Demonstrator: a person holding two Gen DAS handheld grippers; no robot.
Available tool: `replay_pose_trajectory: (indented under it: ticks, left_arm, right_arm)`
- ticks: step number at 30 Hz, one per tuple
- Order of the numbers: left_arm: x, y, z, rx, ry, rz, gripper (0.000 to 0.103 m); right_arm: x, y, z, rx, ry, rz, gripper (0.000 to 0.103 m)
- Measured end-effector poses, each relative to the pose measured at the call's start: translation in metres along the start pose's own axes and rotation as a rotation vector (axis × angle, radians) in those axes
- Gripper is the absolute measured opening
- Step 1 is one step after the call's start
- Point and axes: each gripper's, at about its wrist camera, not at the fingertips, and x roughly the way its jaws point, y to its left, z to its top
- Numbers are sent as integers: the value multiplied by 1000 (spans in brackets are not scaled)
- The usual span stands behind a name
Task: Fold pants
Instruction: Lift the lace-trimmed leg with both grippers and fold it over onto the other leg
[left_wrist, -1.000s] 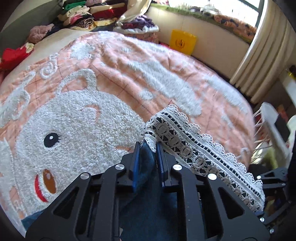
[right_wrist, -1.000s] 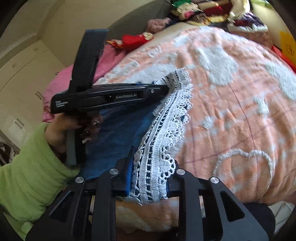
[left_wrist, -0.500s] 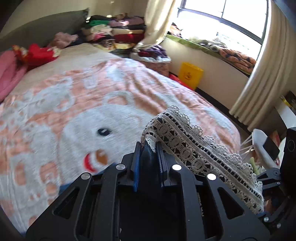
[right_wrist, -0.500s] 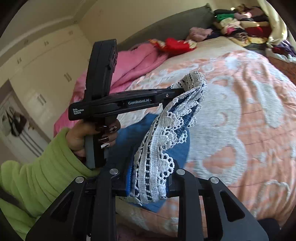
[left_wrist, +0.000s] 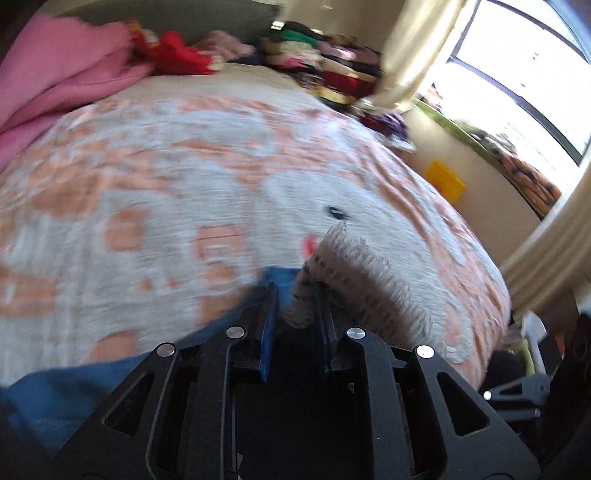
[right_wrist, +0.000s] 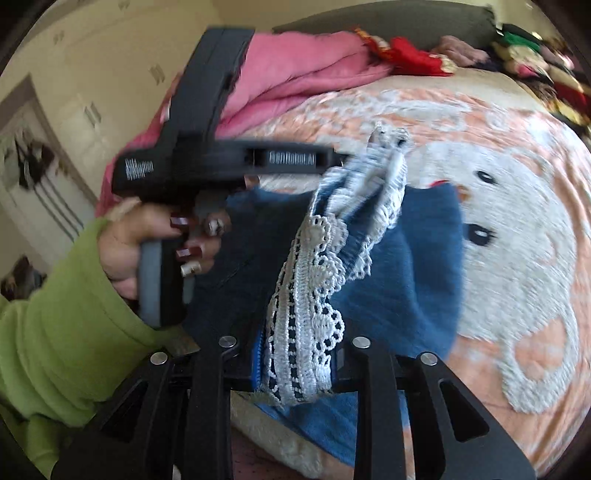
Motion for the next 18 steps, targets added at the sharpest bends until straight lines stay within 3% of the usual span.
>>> replay_pose_trajectory:
  ticks: [2, 7, 13, 18]
  left_arm:
    - [-13, 21, -6, -70, -16, 10, 11]
    - [-40, 57, -23, -190, -48, 8, 11]
    - [-51, 72, -34, -287, -60, -92, 12]
    - [-44, 65, -30, -311, -53, -173, 33]
  right_arm:
    - [16, 12, -1, -33, 29, -2, 29]
    - [45, 45, -10, -116, 92, 46, 59]
    - [27, 64, -15, -164, 71, 144, 60]
    - [-3, 34, -1, -88, -25, 66, 60]
